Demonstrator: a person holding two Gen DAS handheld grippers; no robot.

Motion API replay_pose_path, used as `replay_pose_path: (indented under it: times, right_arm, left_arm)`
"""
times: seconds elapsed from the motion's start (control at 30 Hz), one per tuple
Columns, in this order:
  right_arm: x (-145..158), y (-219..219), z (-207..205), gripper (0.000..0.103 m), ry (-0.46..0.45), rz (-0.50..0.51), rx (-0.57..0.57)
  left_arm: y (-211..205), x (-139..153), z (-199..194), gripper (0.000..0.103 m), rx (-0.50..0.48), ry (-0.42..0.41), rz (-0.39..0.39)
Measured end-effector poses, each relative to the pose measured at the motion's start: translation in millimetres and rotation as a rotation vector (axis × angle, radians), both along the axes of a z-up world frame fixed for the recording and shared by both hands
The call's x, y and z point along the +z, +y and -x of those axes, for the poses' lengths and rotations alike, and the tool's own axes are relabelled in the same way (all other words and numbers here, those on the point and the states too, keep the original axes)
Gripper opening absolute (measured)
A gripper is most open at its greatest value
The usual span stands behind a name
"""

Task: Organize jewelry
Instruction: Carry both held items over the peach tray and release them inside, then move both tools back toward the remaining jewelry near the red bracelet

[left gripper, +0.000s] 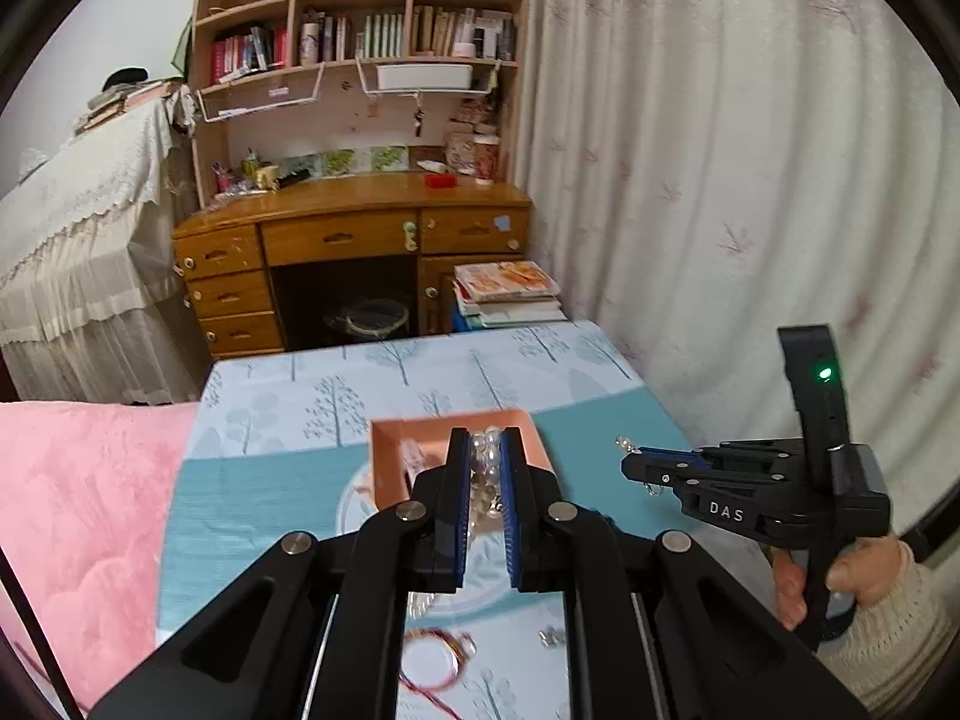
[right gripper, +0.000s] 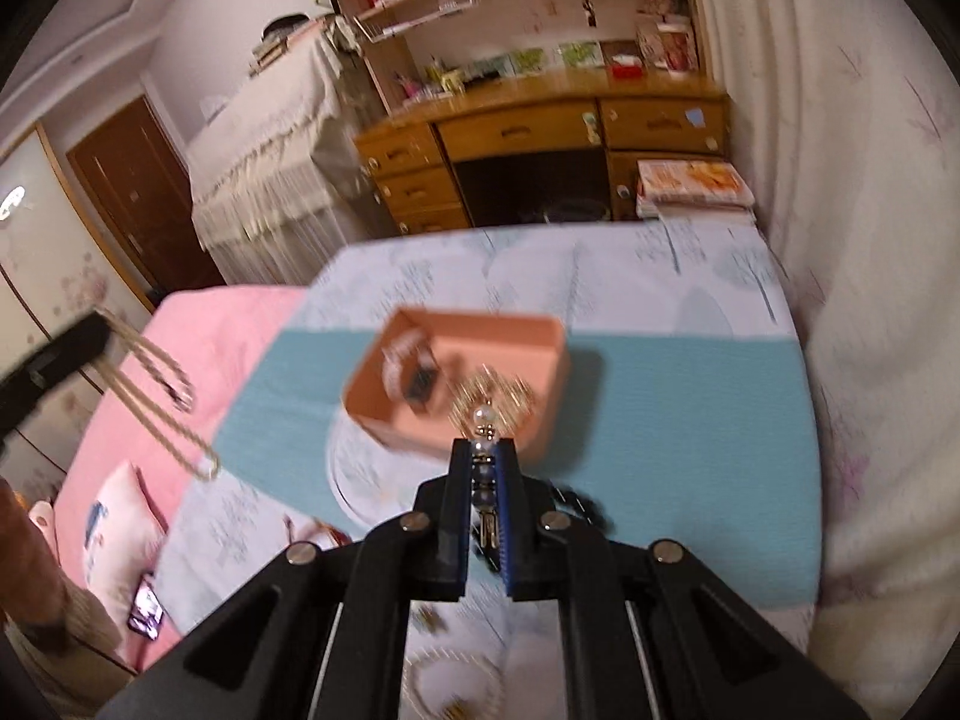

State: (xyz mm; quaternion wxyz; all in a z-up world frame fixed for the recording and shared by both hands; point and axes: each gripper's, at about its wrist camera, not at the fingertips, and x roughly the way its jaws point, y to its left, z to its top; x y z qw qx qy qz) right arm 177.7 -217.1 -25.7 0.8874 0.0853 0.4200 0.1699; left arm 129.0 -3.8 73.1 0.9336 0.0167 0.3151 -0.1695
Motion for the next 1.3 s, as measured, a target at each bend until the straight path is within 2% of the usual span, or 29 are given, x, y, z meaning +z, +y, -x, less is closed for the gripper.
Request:
replay_pose_path:
  times: [0.13, 0.3, 0.47, 0.53, 0.57, 0.6, 0.7, 0.77, 0.97, 1.3]
  right_arm:
    - [-4, 14, -29, 0.007, 0.013, -0.047, -0.022]
    - [-25, 31, -64, 0.007, 0.063, -0.073, -0.024]
    - [-55, 40, -87, 0.008, 0.137, -0.085, -0.025]
    - [-66, 43, -92, 0.008, 0.174, -0.082, -0.028]
    - [-71, 44, -94, 0.008, 0.190, -0.077, -0.033]
    - [-76, 45, -94, 0.008, 0.213, -0.073, -0.035]
    - [-80, 44, -88, 0.009, 0.228, -0.056, -0.042]
    - [-79, 47, -82, 0.010, 0.219, -0.042, -0.037]
    - [-67, 48, -58, 0.012, 0.188, -0.017, -0.033]
    - [-38, 52, -2, 0.012, 0.124, -0.022, -0.015]
  left_arm:
    - [0, -12, -35, 0.007, 0.034, 0.023, 0.007]
    - [-7, -40, -80, 0.007, 0.055, 0.062, 0.018]
    - [-14, -84, -120, 0.007, 0.088, 0.118, -0.006]
    - [-16, -102, -130, 0.011, 0.103, 0.143, -0.030]
    - [-16, -110, -133, 0.024, 0.114, 0.160, -0.050]
    - [-16, -116, -134, 0.046, 0.123, 0.172, -0.067]
    - [-8, -123, -126, 0.079, 0.168, 0.146, -0.089]
    - [-3, -121, -117, 0.087, 0.172, 0.119, -0.090]
    - [8, -107, -87, 0.088, 0.194, 0.071, -0.117]
    - [31, -81, -31, 0.089, 0.246, 0.031, -0.098]
